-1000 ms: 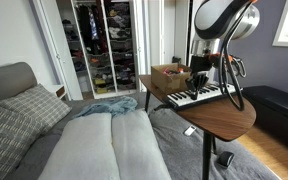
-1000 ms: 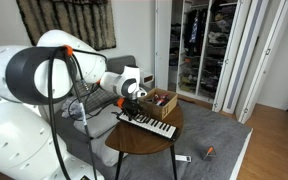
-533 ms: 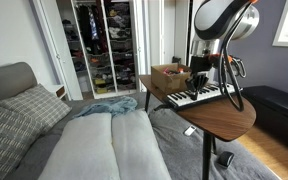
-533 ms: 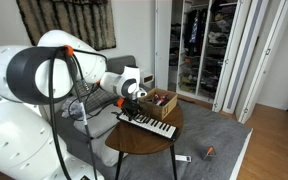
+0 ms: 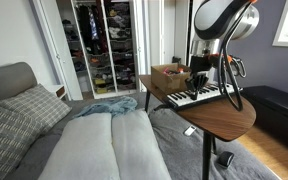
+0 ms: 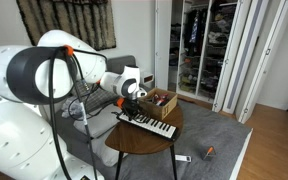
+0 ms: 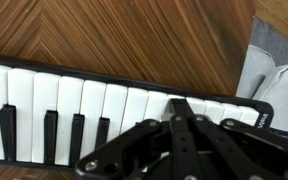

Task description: Press the leftmost c key on the keyboard

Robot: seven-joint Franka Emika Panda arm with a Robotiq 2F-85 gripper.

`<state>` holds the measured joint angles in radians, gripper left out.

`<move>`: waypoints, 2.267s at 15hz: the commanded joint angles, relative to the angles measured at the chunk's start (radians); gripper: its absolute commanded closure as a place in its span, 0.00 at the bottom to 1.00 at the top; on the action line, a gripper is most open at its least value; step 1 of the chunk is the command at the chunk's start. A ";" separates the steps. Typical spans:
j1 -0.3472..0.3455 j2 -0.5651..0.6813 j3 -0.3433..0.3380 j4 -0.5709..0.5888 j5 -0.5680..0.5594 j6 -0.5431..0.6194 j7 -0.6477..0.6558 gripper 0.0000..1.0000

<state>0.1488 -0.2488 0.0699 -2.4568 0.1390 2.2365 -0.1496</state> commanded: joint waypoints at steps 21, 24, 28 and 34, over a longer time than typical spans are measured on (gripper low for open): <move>-0.010 -0.218 0.054 0.028 -0.145 -0.038 0.140 0.04; -0.008 -0.250 0.055 0.024 -0.145 -0.044 0.140 0.00; -0.004 -0.278 0.056 0.023 -0.141 -0.054 0.132 0.00; 0.000 -0.256 0.047 0.032 -0.128 -0.038 0.117 0.00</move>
